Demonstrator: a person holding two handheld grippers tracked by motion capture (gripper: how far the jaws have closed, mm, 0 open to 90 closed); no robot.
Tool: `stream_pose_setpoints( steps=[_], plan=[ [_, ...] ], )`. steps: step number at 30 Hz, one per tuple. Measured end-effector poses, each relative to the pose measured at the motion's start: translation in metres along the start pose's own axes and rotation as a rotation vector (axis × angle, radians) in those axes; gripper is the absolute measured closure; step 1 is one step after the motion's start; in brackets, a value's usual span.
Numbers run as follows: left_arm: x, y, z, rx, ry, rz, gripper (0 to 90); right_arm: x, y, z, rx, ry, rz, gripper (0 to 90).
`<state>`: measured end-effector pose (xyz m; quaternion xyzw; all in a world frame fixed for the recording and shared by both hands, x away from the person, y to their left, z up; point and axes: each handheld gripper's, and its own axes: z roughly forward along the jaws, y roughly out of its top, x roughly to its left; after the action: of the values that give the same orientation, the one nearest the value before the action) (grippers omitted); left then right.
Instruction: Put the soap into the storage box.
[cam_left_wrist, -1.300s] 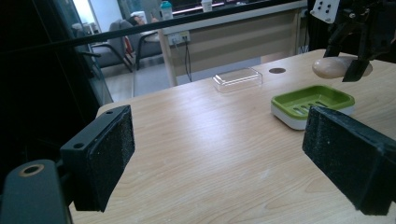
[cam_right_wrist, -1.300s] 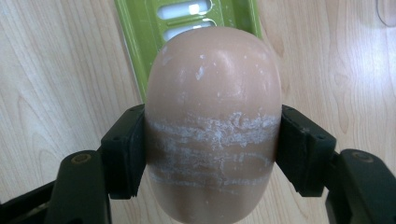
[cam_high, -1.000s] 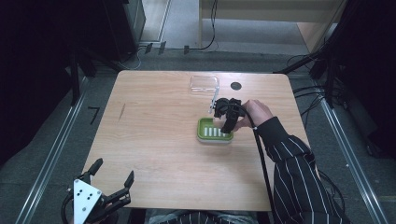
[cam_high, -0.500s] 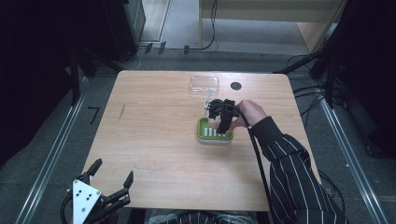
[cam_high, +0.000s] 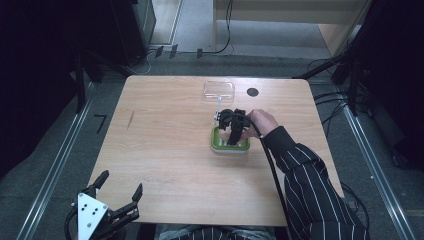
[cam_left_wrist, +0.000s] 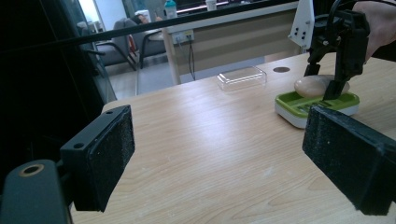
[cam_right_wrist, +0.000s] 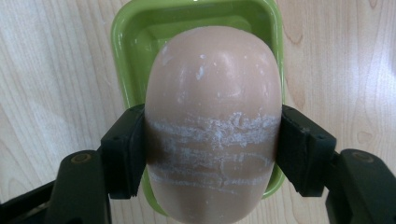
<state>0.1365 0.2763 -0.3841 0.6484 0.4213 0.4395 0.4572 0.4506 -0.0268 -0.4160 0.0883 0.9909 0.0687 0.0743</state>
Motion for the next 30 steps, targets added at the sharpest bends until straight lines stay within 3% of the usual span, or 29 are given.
stream_pose_setpoints(
  steps=[30],
  plan=[
    [0.0, 0.0, -0.001, 0.007, 0.004, 0.001, 9.6, -0.002, 0.002, 0.022, 0.016, -0.004, -0.017, 33.0]
  ],
)
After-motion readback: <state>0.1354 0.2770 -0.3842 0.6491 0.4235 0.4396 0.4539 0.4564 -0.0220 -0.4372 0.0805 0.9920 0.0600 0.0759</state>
